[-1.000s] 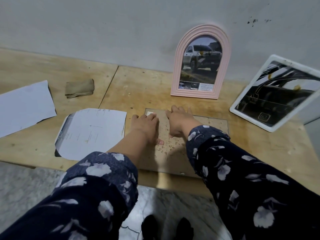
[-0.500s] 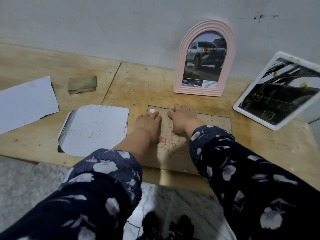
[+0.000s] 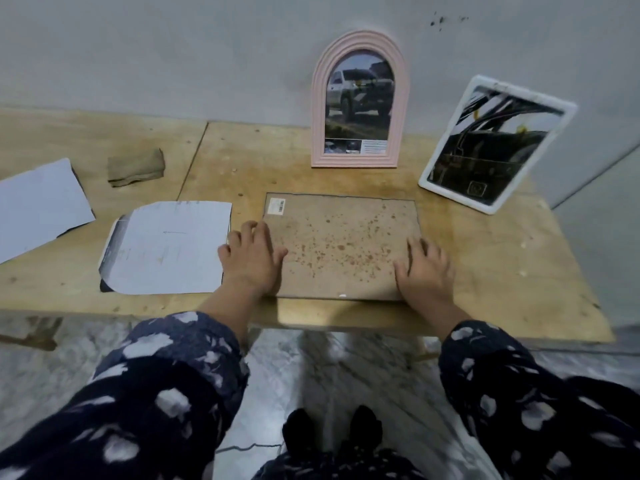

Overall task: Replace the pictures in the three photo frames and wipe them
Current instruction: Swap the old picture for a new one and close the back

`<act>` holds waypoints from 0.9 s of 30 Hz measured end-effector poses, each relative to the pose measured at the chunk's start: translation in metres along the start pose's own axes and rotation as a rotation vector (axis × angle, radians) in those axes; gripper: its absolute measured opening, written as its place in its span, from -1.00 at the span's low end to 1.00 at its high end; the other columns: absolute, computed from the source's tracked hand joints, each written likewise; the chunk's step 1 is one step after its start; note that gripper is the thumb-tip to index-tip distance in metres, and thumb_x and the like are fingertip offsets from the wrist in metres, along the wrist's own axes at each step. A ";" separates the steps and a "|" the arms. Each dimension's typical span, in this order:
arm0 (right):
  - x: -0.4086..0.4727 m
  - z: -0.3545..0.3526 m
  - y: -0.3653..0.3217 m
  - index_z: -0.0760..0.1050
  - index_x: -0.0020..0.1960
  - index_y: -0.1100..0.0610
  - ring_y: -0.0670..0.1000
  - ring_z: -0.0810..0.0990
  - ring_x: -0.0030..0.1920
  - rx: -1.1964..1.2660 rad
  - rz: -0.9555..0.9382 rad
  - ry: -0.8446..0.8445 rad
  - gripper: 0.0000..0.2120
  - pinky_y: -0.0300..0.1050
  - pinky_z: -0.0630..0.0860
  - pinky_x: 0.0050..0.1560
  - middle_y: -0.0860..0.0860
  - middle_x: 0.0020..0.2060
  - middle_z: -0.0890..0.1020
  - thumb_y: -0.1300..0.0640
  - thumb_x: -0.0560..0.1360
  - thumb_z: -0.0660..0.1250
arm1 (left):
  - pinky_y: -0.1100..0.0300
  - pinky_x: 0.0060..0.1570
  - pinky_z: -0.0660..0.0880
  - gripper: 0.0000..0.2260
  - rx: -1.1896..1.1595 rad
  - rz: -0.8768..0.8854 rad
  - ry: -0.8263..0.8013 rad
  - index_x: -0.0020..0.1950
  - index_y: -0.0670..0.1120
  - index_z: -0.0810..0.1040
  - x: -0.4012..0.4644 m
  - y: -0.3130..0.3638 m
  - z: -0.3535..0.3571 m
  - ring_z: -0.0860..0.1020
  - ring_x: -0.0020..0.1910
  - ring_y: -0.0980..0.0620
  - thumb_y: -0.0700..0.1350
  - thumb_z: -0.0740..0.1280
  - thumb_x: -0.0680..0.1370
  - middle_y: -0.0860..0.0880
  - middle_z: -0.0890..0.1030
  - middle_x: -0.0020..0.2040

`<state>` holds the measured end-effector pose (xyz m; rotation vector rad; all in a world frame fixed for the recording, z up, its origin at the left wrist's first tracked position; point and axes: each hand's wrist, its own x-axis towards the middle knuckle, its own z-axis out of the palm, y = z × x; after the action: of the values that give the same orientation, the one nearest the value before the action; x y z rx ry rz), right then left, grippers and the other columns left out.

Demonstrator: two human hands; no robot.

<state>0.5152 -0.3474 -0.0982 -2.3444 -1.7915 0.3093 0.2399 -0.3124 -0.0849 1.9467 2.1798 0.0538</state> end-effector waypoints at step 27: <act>0.001 -0.099 0.002 0.41 0.39 0.07 -0.05 0.42 0.27 1.048 0.275 -0.016 -0.65 -0.22 0.39 0.16 -0.08 0.29 0.47 0.18 0.61 0.21 | -0.07 0.46 0.13 -0.40 -1.292 -0.175 0.002 0.32 0.02 0.49 0.004 -0.024 -0.070 0.24 0.47 -0.01 0.28 -0.19 0.62 0.01 0.38 0.43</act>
<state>0.5435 -0.3481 -0.0033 -1.7533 -0.8931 1.0049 0.2031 -0.3027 -0.0211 0.9740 1.5390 1.0998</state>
